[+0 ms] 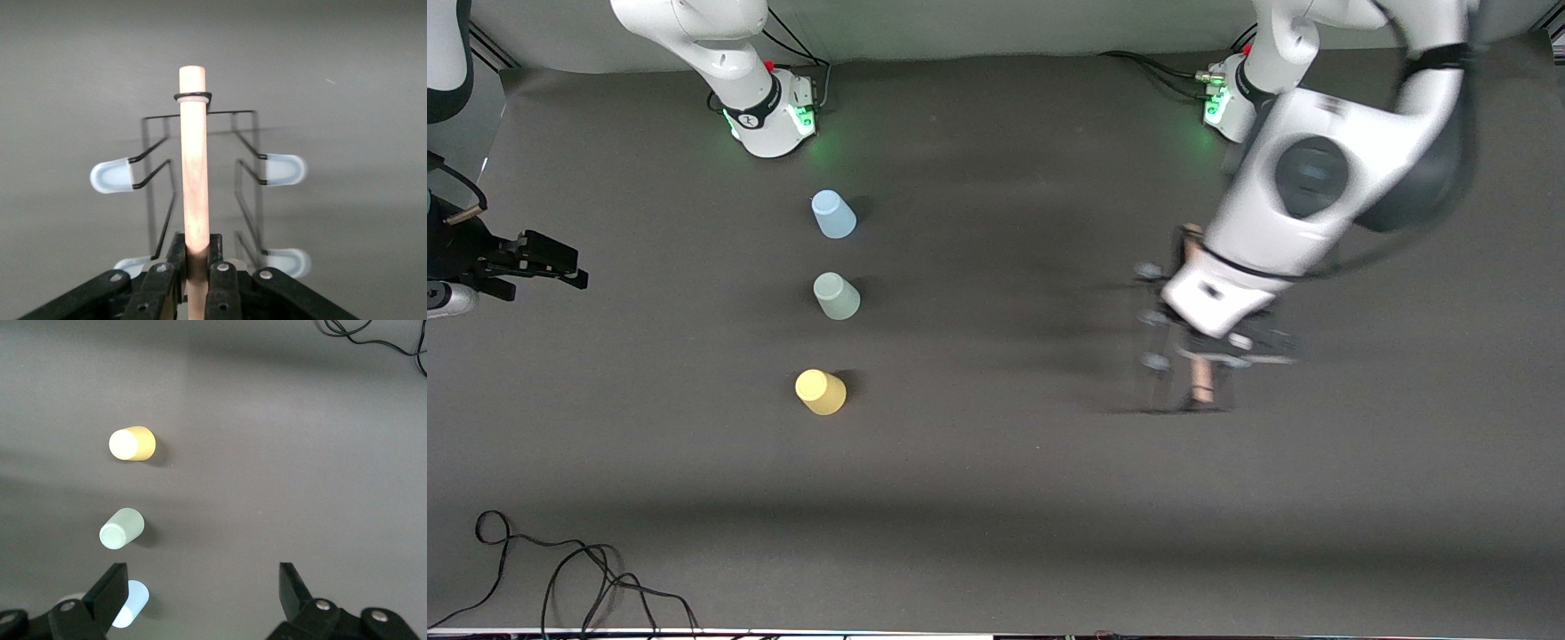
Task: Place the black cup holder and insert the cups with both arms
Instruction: 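Carry the rack with the left gripper to the table's middle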
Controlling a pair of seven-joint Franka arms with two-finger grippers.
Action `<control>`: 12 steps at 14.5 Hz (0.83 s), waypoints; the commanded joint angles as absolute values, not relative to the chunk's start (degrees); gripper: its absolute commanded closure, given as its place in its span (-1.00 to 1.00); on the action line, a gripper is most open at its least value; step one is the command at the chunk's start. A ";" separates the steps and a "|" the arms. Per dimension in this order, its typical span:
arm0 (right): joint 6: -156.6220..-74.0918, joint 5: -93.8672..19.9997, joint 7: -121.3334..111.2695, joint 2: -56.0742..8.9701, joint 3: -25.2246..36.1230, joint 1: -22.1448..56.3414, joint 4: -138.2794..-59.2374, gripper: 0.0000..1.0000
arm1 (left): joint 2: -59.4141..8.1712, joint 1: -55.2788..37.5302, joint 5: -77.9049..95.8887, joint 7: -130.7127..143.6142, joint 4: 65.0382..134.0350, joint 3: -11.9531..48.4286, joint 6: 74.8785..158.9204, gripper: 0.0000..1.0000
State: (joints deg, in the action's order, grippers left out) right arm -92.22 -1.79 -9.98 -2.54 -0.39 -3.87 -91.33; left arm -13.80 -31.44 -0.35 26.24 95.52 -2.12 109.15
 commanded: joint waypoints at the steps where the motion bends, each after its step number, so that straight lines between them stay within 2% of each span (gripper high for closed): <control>1: -91.32 -1.32 -9.84 -3.16 -0.70 -4.31 -89.91 -1.00 | -15.72 -38.73 -0.18 32.40 94.22 -3.08 108.81 1.00; 5: -90.88 -1.41 -9.84 -3.25 -0.79 -4.39 -89.74 -1.00 | -20.90 -46.83 -0.09 40.59 91.60 -2.55 110.91 1.00; 9: -90.88 -1.32 -9.84 -3.52 -0.79 -4.31 -89.47 -1.00 | -27.15 -48.25 -0.09 45.79 86.50 -2.37 113.82 1.00; 12: -90.88 -1.41 -9.76 -3.52 -0.79 -4.31 -89.56 -1.00 | -27.42 -48.34 0.09 45.97 86.13 -1.14 114.52 1.00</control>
